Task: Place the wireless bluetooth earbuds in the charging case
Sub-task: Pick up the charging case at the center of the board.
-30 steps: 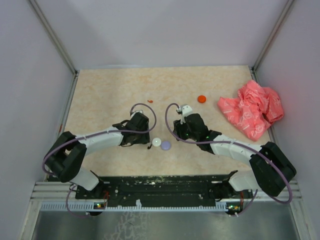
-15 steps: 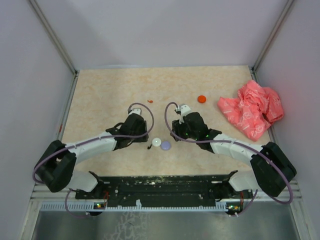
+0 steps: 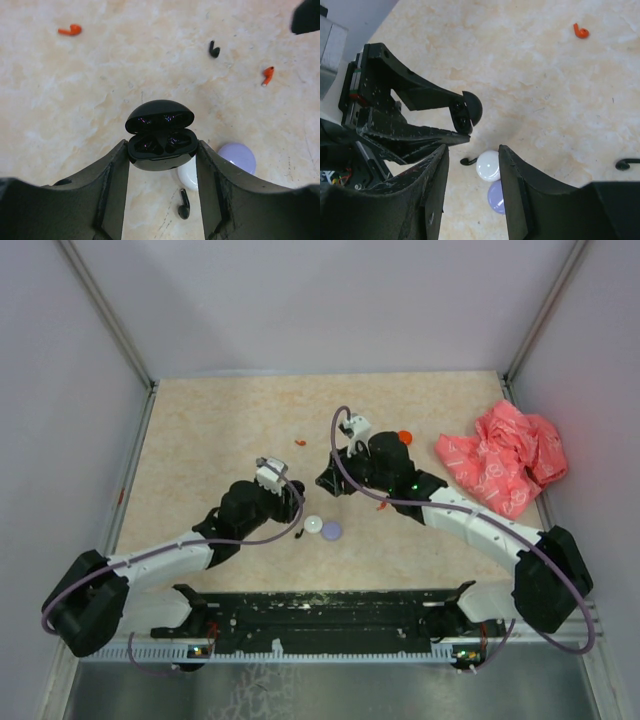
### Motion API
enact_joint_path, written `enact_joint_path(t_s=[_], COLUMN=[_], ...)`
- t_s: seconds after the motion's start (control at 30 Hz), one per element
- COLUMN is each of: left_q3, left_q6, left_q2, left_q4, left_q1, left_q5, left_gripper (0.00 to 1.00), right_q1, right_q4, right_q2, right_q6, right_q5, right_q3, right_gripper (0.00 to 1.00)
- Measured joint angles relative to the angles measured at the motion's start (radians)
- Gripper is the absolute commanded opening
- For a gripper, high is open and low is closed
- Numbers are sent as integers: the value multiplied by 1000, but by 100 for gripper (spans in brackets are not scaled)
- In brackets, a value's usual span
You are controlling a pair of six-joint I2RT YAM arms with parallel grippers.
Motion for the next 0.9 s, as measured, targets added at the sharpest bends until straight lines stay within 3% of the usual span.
enact_joint_path(t_s=[0.17, 0.43, 0.63, 0.9], left_q3=[-51, -61, -72, -76], left_q6=[85, 143, 155, 156], left_q2=[-14, -15, -16, -16], left_q4=[165, 294, 322, 340], left_q1=[0, 0, 0, 0], left_q5=[85, 200, 248, 264], left_gripper=[48, 48, 48, 53], right_q1=[0, 0, 0, -2], right_q4=[-1, -6, 13, 32], right_q2=[35, 149, 170, 170], right_q6=[17, 21, 43, 61], right_q5=[-48, -102, -137, -168], right_q3=[45, 73, 81, 81], right_gripper=[49, 49, 42, 21])
